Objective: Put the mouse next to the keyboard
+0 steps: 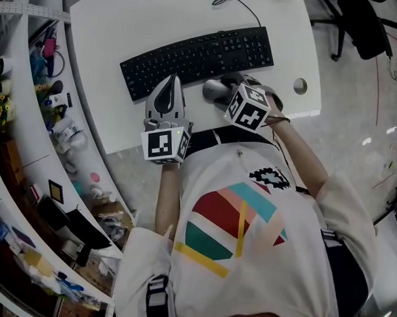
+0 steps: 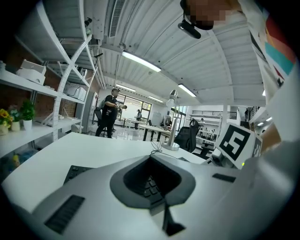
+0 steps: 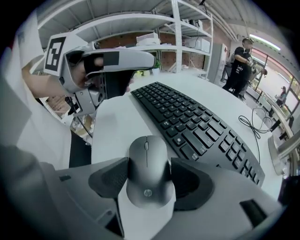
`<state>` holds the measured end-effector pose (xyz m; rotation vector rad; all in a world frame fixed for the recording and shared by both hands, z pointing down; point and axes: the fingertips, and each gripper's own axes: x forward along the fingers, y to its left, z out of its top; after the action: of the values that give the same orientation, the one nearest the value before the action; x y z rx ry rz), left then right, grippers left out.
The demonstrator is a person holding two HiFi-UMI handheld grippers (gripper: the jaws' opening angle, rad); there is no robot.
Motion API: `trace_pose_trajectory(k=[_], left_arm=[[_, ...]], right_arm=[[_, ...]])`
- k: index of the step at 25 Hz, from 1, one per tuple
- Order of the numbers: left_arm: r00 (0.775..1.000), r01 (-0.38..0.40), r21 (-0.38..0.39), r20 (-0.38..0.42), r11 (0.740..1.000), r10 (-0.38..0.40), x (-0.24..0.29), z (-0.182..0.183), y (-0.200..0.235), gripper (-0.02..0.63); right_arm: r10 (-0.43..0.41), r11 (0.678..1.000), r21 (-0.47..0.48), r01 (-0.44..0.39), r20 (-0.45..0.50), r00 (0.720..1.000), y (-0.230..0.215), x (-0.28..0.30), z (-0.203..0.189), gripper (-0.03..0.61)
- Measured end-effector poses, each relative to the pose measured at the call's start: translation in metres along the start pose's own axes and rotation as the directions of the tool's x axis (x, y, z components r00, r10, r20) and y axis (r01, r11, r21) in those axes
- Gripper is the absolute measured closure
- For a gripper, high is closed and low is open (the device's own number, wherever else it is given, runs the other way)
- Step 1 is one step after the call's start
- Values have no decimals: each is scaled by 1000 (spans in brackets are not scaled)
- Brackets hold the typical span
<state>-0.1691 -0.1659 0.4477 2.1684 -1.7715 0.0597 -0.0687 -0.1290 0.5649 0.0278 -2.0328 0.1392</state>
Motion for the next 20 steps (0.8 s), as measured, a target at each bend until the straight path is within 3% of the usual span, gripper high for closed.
trace_pose_trajectory(k=[7, 13, 16, 20], left_arm=[[998, -65, -50, -7, 997, 65, 4, -8, 25, 571], [997, -79, -28, 23, 997, 79, 12, 0, 30, 571], [997, -79, -21, 9, 997, 79, 18, -1, 30, 571], [997, -73, -26, -2, 997, 73, 26, 1, 29, 571]], right_arm=[[16, 999, -29, -21, -167, 986, 1, 8, -1, 307], [-13, 999, -51, -8, -394, 919, -2, 13, -6, 307], [-11, 999, -54, -11, -396, 918, -2, 14, -5, 307], [-13, 999, -35, 3, -310, 951, -4, 13, -2, 307]])
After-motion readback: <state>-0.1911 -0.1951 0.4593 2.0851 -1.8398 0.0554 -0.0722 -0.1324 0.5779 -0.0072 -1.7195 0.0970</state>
